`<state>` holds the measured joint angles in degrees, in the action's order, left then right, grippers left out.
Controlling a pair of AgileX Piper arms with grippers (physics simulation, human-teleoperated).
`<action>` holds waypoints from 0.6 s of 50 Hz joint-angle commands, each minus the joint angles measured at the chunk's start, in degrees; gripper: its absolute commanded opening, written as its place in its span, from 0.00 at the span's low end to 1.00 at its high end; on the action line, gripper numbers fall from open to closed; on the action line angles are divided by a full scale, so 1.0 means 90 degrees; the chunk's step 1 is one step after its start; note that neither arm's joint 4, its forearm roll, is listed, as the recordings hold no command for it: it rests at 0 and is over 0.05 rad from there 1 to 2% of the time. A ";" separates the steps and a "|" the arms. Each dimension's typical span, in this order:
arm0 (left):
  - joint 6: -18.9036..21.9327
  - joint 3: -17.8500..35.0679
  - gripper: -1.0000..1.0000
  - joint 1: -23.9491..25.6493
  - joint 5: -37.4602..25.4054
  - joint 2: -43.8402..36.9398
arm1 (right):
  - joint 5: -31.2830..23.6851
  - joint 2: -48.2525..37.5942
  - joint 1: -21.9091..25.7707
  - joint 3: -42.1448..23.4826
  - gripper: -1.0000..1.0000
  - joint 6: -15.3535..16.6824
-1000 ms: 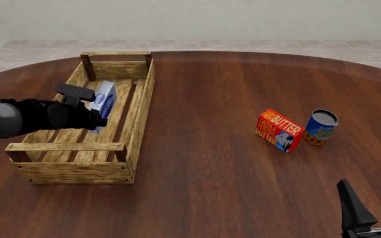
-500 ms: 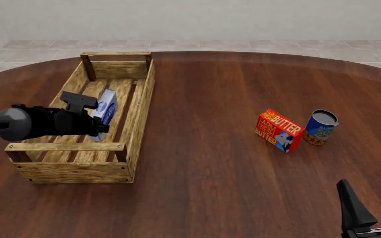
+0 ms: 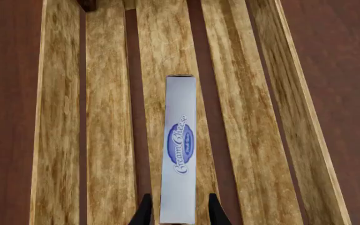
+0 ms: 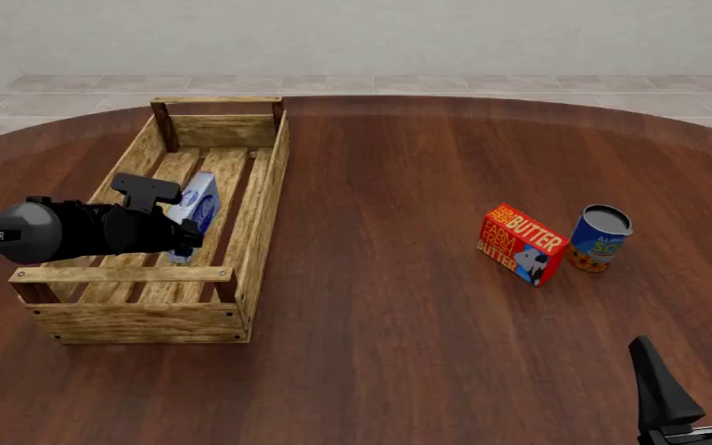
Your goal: Pick up the cream cheese and put it in the tray.
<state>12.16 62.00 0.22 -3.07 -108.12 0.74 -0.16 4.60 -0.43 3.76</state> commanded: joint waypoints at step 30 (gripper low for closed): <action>0.0332 -0.0429 1.00 0.0157 -0.0206 0.0886 | -0.0009 -0.0005 0.0012 0.0000 1.00 0.0011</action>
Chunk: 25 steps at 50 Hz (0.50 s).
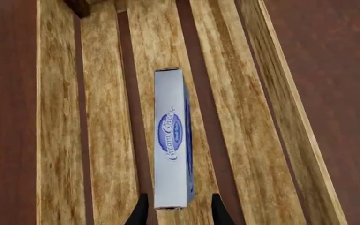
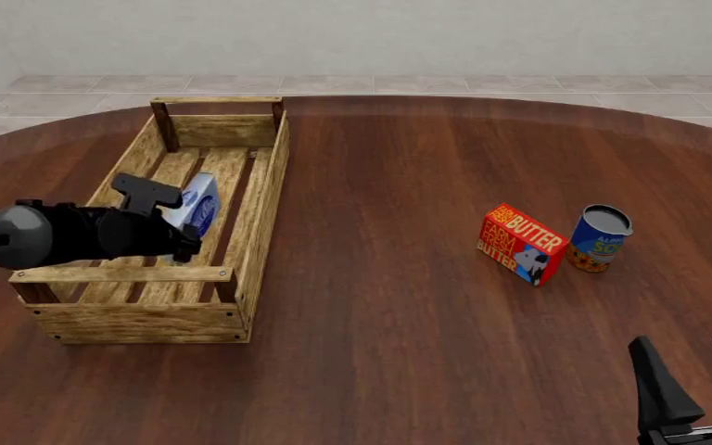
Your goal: Pick up the cream cheese and put it in the tray.
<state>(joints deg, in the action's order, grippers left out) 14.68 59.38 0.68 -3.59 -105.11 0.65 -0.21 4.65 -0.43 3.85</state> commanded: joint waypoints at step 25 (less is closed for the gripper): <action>0.0160 -0.0577 1.00 0.0586 -0.0629 0.2494 | 0.0004 0.0002 0.0012 0.0000 1.00 0.0004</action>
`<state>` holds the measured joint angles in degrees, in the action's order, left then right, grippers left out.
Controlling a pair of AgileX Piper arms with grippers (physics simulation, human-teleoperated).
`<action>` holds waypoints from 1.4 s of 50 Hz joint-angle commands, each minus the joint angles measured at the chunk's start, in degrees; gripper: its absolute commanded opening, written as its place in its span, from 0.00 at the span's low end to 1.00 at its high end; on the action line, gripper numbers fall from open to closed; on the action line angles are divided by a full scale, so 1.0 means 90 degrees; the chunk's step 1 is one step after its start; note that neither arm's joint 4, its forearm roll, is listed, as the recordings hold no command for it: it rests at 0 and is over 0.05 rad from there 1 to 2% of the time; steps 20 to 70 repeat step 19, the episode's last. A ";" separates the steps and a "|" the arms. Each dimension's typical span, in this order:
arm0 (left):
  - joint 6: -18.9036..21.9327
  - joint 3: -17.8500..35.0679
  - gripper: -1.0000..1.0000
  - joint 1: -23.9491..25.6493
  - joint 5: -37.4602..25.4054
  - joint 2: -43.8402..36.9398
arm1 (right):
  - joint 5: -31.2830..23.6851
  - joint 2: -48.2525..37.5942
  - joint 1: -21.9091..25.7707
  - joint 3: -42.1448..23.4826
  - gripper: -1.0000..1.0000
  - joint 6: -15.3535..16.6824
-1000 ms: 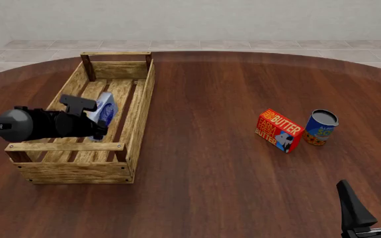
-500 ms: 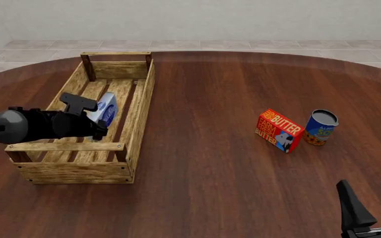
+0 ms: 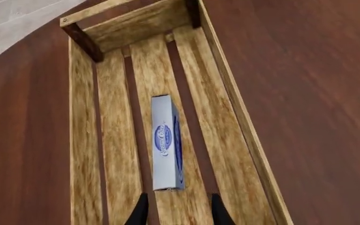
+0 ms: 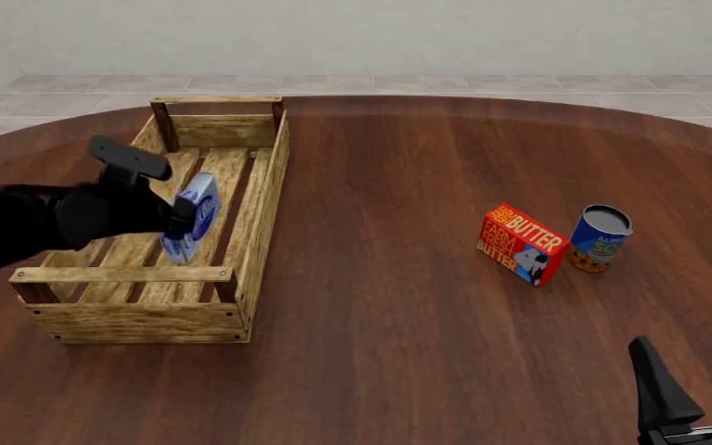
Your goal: Pick up the cream cheese and put it in the tray.
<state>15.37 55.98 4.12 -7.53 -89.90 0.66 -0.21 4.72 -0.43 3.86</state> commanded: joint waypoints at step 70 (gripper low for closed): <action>0.0187 -0.1382 1.00 0.0084 0.0582 0.2039 | 0.0026 0.0010 -0.0016 0.0000 1.00 -0.0036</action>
